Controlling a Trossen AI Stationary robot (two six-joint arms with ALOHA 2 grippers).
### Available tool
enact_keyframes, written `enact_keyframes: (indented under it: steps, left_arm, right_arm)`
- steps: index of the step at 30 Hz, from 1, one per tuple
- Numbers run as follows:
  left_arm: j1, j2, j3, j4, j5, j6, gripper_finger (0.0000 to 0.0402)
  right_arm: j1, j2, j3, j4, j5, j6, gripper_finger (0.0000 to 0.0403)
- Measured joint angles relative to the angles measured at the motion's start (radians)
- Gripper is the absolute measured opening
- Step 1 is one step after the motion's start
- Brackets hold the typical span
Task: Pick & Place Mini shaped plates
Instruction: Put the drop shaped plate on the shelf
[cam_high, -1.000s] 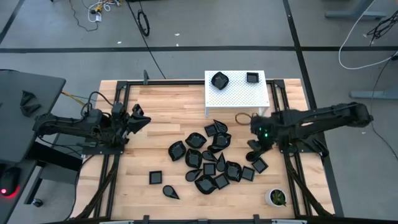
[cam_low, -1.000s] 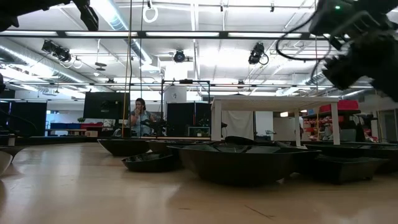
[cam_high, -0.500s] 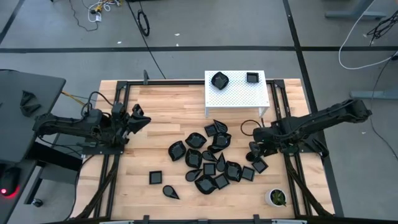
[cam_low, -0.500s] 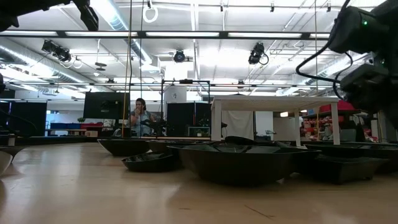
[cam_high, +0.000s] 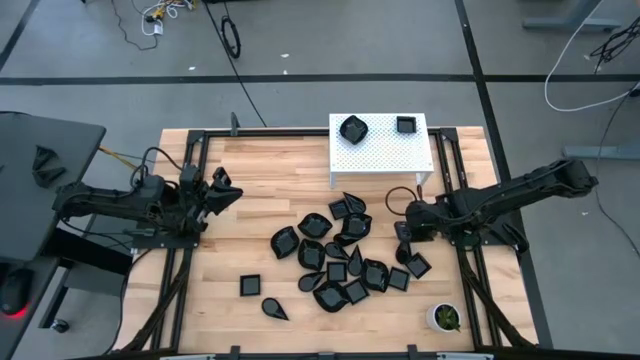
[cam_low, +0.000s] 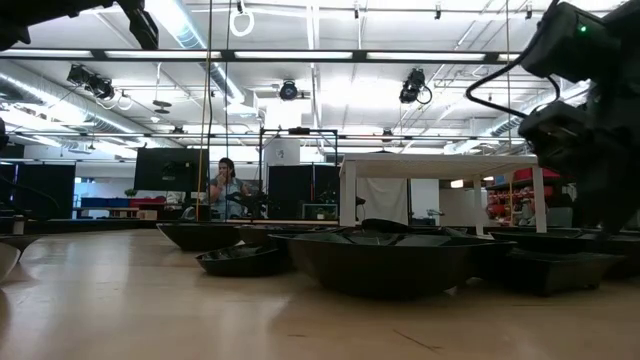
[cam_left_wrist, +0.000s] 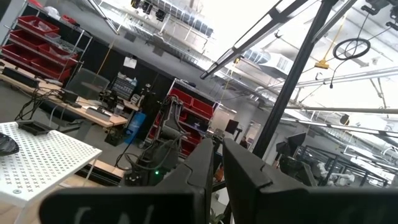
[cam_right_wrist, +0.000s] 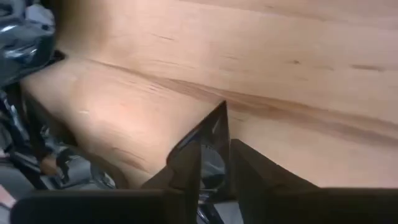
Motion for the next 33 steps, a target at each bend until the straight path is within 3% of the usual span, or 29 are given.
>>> enact_keyframes:
  steps: [6,13,18,23,33]
  left_arm:
    - [0.000,0.000,0.000,0.000,0.000,-0.001,0.0042]
    - [0.000,0.000,0.000,0.000,0.000,-0.001,0.0042]
    - [0.000,0.000,0.000,0.000,0.000,-0.001,0.0042]
    - [0.000,0.000,0.000,0.000,0.000,-0.001,0.0042]
    - [0.000,0.000,0.000,0.000,0.000,-0.002,0.0042]
  right_arm:
    - [0.000,0.000,0.000,-0.020,-0.002,-0.078,0.0081]
    - [0.000,0.009,0.000,-0.020,-0.019,-0.141,0.0129]
    - [0.000,0.059,0.000,-0.002,-0.027,-0.171,0.0135]
    - [0.000,0.107,0.000,0.042,-0.043,-0.211,0.0109]
    - [-0.001,0.109,0.001,0.050,-0.012,-0.222,0.0007]
